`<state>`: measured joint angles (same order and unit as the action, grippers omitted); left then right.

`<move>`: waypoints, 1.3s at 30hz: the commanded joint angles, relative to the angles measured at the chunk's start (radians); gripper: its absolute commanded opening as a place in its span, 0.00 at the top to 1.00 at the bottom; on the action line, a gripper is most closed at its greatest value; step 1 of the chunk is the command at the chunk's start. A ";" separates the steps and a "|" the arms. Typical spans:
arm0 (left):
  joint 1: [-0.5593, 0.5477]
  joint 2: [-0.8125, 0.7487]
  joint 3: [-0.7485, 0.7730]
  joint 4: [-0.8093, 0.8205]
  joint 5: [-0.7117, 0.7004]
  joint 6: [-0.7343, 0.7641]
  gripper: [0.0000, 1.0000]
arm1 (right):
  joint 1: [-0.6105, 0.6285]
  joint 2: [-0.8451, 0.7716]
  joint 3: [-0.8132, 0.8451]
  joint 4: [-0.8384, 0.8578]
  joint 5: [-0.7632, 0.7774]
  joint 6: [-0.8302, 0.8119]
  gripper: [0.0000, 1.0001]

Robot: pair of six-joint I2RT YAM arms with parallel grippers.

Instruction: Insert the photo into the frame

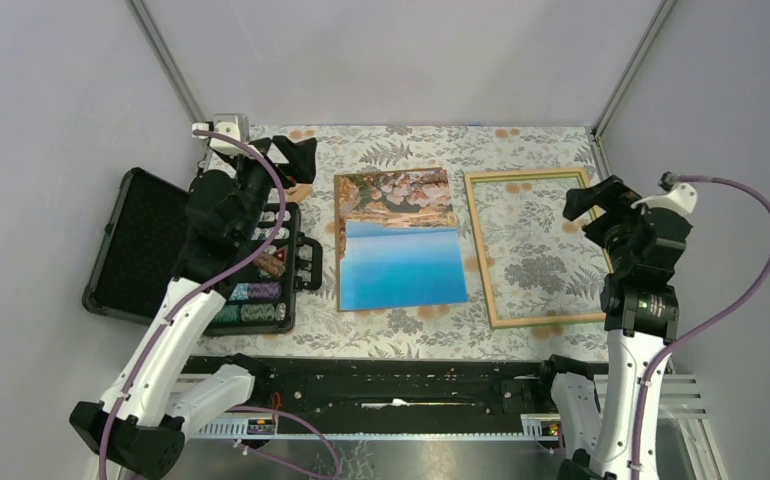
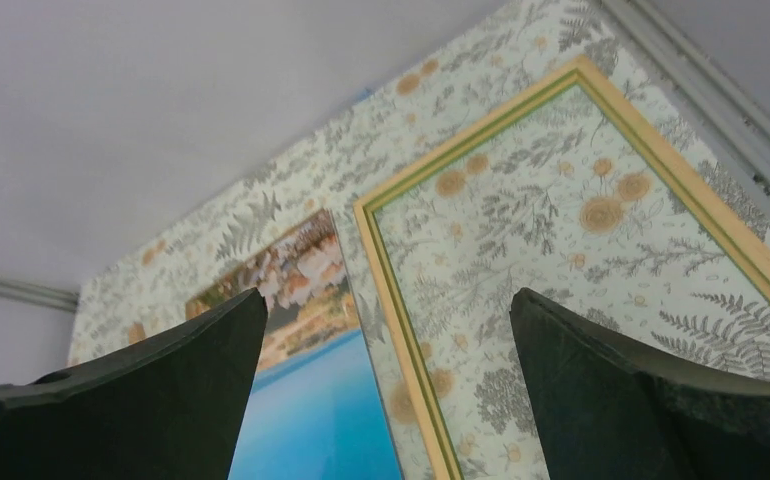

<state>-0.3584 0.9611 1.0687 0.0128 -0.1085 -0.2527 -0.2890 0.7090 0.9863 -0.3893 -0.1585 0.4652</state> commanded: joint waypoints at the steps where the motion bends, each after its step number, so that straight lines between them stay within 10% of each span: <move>1: -0.009 -0.020 0.006 0.114 0.057 0.004 0.01 | 0.093 -0.034 -0.068 -0.012 0.139 -0.059 0.00; 11: -0.030 -0.007 -0.007 0.137 0.104 -0.033 0.01 | 0.145 -0.113 -0.268 0.072 0.007 0.112 0.00; 22: -0.046 -0.019 -0.050 0.206 0.164 -0.086 0.01 | 0.162 0.242 -0.412 0.208 -0.593 0.144 0.00; 39: -0.053 0.012 -0.046 0.161 0.068 -0.202 0.01 | 0.692 0.439 -0.399 0.147 -0.216 0.135 0.00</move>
<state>-0.4068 0.9535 1.0206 0.1528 0.0238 -0.3809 0.3370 1.1149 0.5694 -0.2600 -0.4828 0.5827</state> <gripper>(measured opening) 0.987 0.994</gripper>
